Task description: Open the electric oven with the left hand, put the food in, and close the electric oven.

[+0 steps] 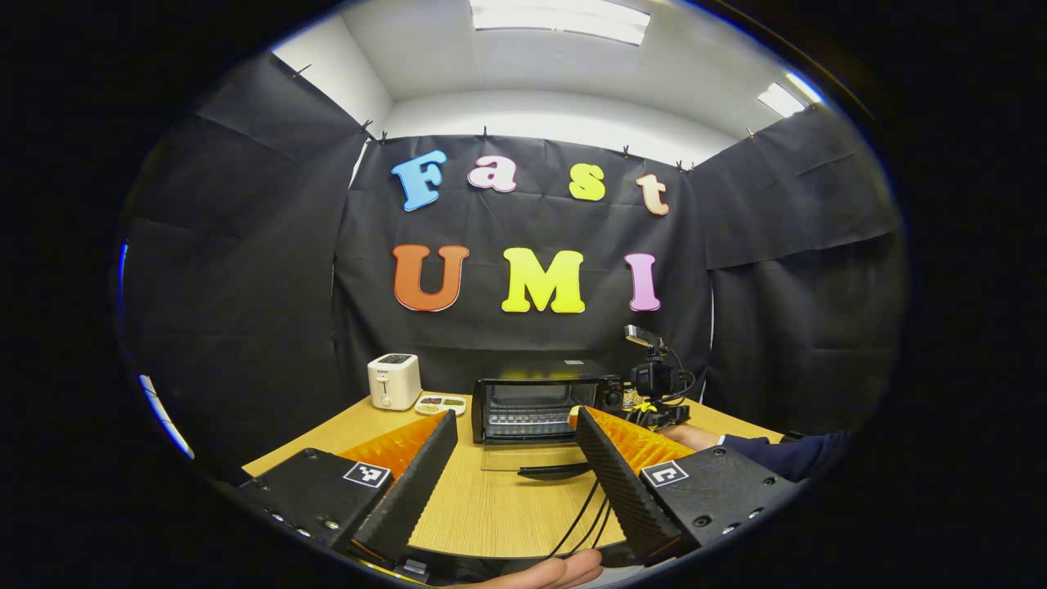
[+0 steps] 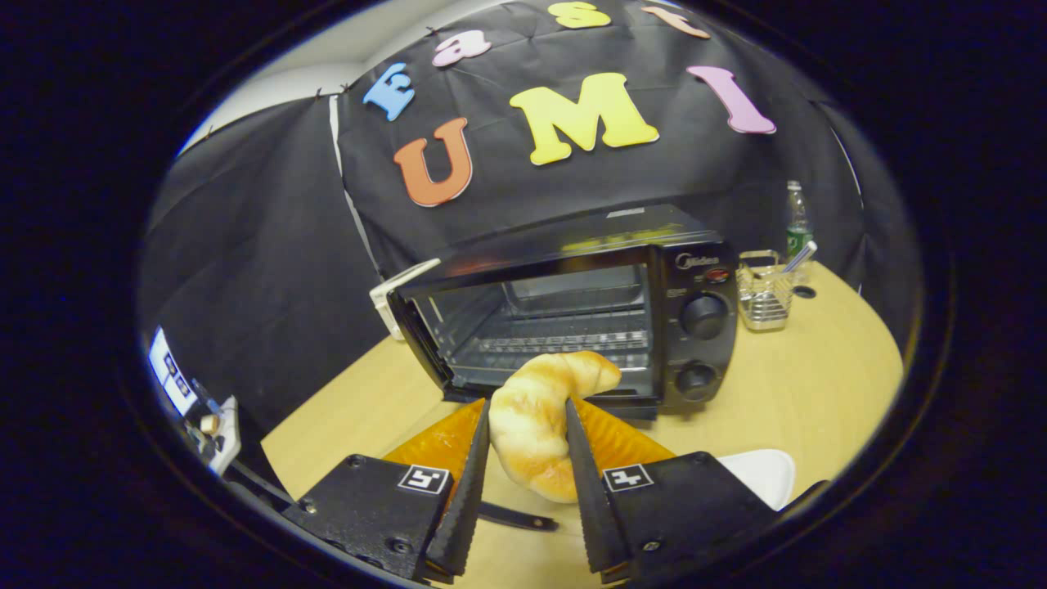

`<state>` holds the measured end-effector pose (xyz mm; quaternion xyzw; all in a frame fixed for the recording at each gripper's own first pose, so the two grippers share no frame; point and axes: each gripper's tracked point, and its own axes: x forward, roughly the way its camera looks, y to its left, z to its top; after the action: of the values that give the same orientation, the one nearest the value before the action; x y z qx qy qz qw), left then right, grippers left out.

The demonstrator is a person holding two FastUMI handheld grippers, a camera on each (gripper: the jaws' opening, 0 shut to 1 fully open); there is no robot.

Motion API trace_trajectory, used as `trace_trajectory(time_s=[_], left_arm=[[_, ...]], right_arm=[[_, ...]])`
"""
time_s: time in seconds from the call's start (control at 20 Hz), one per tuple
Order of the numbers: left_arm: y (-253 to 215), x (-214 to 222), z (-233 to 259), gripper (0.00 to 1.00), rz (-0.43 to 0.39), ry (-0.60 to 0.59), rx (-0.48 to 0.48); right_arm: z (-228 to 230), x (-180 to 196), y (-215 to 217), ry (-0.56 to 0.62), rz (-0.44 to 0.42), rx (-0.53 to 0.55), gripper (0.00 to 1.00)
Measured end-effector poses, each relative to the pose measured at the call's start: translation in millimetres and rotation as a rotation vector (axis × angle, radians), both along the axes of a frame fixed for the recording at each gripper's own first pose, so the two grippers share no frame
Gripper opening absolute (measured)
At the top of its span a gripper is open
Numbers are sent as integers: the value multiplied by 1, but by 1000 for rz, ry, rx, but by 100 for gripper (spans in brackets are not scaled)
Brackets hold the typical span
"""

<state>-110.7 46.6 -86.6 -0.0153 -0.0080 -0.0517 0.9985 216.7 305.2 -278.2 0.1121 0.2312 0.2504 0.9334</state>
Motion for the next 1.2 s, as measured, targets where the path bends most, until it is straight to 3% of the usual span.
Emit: trace_trajectory(time_s=[0.15,0.4,0.5,0.75,1.0,1.1,1.2], left_arm=[[17,1,-10,96,33,-4,15],[41,7,-21,96,52,31,-17],[49,13,-27,95,56,42,-14],[68,23,-48,96,92,90,-8],[77,26,-63,96,122,134,-37],[77,28,-64,95,127,142,-43],[72,29,-69,96,124,163,-45]], right_arm=[[-12,31,23,-11,-47,41,53],[-22,76,48,-29,-82,0,53],[-26,93,50,-28,-117,-66,53],[-11,125,70,-86,-118,-117,53],[-13,156,76,-116,-143,-144,54],[-9,168,70,-177,-153,-175,53],[-24,168,55,-148,-189,-241,66]])
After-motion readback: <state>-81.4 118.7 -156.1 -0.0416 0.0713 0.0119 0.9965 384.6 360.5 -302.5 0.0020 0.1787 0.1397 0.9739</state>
